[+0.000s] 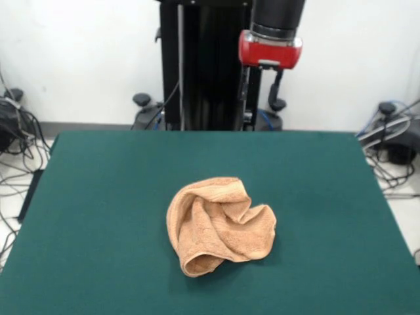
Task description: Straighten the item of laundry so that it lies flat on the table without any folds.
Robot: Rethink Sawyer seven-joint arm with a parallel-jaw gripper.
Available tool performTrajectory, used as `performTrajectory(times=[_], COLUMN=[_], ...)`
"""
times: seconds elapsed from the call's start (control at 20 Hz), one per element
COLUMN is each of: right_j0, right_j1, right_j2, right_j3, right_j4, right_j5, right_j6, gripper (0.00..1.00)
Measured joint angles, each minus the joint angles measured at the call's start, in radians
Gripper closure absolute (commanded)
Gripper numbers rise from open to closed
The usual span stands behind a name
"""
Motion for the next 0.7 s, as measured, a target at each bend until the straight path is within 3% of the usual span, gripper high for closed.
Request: performTrajectory(times=[0.7], right_j0=[-0.051], right_j1=[0.056], right_j2=[0.002], right_j3=[-0.035], right_j4=[0.000], right_j5=[-0.066], right_j6=[0.000], gripper=[0.00])
